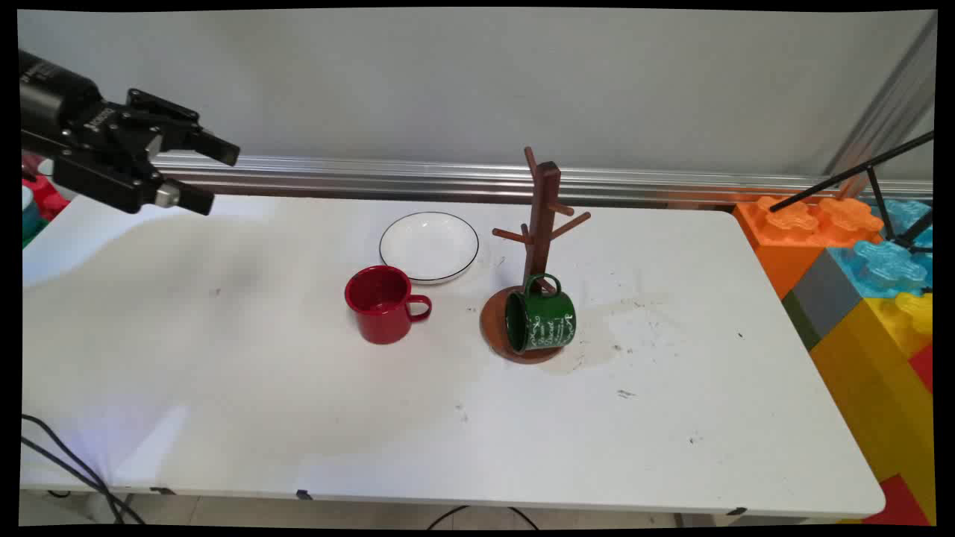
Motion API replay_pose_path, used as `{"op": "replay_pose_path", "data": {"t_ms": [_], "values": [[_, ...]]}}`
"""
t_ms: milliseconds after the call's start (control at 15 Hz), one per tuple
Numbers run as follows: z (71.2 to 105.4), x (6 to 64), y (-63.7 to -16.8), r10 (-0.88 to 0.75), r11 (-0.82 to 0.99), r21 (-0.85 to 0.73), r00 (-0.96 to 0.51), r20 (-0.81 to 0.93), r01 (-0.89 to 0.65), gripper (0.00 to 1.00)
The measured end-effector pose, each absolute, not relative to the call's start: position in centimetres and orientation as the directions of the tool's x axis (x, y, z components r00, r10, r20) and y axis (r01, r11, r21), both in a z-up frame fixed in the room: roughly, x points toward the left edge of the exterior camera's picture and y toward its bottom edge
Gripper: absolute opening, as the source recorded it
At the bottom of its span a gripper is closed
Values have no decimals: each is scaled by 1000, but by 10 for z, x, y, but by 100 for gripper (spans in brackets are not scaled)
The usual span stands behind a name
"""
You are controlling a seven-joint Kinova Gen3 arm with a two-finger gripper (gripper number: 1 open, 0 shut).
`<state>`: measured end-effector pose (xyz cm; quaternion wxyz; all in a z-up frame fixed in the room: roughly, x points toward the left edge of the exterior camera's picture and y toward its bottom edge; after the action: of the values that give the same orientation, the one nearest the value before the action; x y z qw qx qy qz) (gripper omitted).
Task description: Pick up the green mug from the rack
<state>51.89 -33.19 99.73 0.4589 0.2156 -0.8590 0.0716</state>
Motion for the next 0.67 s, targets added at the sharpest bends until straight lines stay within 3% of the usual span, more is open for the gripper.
{"op": "replay_pose_path", "data": {"t_ms": [667], "values": [[986,427,-355,-376,854,70,-518,769,-515,100]]}}
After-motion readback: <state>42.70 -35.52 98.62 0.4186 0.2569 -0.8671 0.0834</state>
